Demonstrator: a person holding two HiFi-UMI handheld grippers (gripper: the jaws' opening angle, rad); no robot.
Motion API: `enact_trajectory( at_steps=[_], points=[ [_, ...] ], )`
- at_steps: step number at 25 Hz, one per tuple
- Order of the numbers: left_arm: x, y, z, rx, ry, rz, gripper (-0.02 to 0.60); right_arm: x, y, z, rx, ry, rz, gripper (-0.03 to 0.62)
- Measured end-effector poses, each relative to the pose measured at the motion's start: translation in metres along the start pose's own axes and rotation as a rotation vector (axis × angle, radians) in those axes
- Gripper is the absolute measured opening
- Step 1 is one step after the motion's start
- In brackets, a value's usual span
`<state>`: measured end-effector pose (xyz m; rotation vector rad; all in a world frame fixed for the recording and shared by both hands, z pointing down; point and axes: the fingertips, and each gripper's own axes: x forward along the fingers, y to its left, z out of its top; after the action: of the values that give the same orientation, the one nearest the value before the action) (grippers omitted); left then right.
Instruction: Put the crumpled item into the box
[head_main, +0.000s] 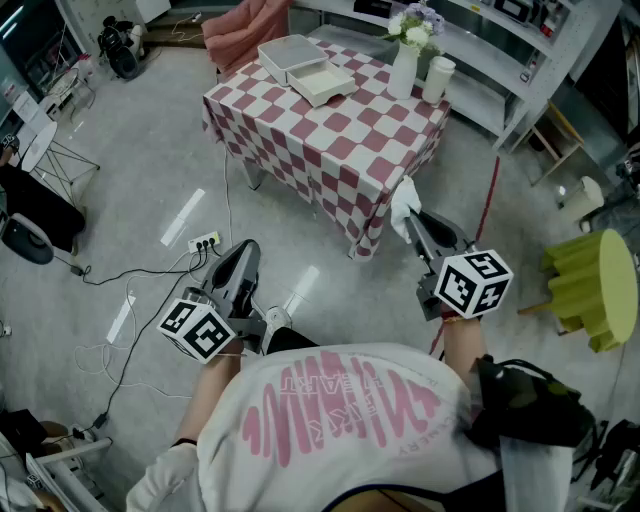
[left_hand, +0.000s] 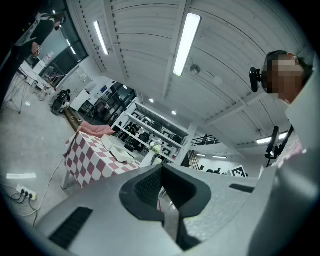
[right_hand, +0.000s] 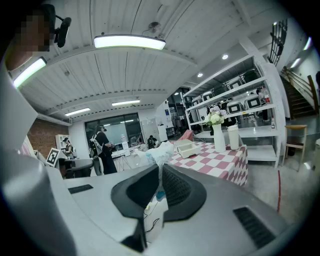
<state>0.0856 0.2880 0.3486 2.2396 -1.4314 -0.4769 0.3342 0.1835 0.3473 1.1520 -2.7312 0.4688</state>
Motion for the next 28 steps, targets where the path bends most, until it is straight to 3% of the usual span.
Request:
enact_trajectory(
  at_steps=[10,24,28],
  points=[
    [0.025,0.061,0.023,-0.015,-0.004,0.003,0.008,0.068,-0.006,0.007,-0.003,0.022,-0.017,0.021],
    [0.057,0.193,0.151,0.037,-0.042,-0.02,0.008,0.233,0.033,0.08,0.059,-0.106,0.007,0.023],
    [0.052,0.232,0.173,0.036,-0.059,0.024,0.008,0.266,0.05,0.085,0.033,-0.097,0.003,0.023]
  ],
)
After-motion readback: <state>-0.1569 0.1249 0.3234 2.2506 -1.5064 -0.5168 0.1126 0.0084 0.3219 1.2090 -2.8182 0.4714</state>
